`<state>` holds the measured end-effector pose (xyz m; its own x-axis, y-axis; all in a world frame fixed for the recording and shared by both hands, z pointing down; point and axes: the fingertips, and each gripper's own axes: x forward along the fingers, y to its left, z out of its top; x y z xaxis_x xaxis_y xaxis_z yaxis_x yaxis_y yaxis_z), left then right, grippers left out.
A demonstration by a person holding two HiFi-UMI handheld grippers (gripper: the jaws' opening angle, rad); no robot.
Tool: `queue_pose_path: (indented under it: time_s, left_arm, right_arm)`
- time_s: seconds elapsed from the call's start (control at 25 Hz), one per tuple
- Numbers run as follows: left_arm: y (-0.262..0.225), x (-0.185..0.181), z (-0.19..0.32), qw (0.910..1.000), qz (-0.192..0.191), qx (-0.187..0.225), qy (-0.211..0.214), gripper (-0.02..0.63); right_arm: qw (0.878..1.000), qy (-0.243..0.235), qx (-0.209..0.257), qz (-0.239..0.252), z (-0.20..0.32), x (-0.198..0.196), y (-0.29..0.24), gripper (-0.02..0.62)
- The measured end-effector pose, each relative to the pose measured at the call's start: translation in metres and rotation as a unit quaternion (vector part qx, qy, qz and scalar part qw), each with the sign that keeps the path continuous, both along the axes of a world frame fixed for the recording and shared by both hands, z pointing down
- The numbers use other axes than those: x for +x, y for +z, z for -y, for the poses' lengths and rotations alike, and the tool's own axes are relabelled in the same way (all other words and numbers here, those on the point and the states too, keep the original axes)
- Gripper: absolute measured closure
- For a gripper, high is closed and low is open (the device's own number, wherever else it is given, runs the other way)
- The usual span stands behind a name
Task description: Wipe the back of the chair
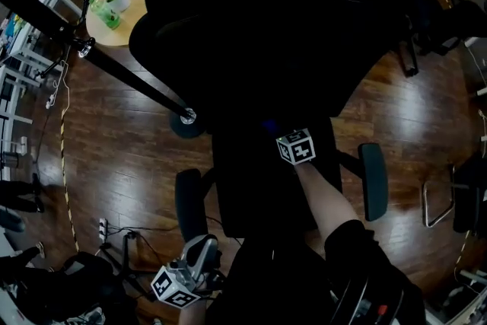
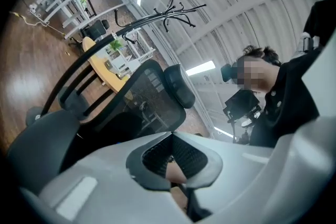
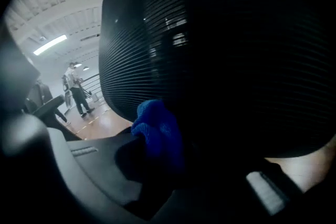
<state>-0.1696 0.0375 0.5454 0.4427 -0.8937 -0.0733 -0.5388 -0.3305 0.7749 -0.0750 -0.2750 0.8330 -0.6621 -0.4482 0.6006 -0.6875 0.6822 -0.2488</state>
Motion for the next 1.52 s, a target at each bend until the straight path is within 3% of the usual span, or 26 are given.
queue_pose_path:
  time_s: [0.16,0.32,0.48,0.6,0.68,0.84,1.04,1.16,1.32,1.52]
  left_arm:
    - [0.002,0.017,0.017,0.9993,-0.005,0.003,0.036,0.617]
    - [0.001,0.035,0.027,0.9981,-0.006,0.004,0.061,0.617]
    - [-0.004,0.039,0.028,0.9975,-0.004,0.01,0.07,0.617]
    - [-0.01,0.038,0.031,0.9974,-0.003,0.021,0.069,0.617]
    - [-0.02,0.038,0.037,0.997,-0.002,0.038,0.068,0.617]
    - [-0.055,0.045,0.051,0.9933,-0.008,0.082,0.08,0.617]
    - [-0.123,0.063,0.068,0.9813,-0.007,0.163,0.102,0.617]
    - [-0.15,0.078,0.068,0.9733,-0.008,0.198,0.115,0.617]
    - [-0.169,0.089,0.061,0.9657,-0.021,0.224,0.13,0.617]
    - [-0.18,0.093,0.052,0.96,-0.039,0.239,0.14,0.617]
  right_arm:
    - [0.994,0.098,-0.005,-0.046,0.031,0.109,0.007,0.555]
    - [0.978,0.204,-0.03,-0.043,0.039,0.186,0.012,0.555]
    - [0.972,0.232,-0.032,-0.022,0.037,0.196,0.006,0.555]
    - [0.965,0.253,-0.032,0.061,0.03,0.182,-0.018,0.555]
    - [0.958,0.241,-0.023,0.152,0.017,0.161,-0.06,0.555]
    - [0.936,0.155,0.014,0.315,-0.044,0.129,-0.192,0.555]
    - [0.886,0.101,0.072,0.448,-0.117,0.147,-0.363,0.557]
    - [0.872,0.076,0.124,0.467,-0.155,0.167,-0.425,0.557]
    - [0.86,0.057,0.192,0.469,-0.193,0.186,-0.461,0.557]
    - [0.847,0.055,0.199,0.49,-0.217,0.188,-0.456,0.558]
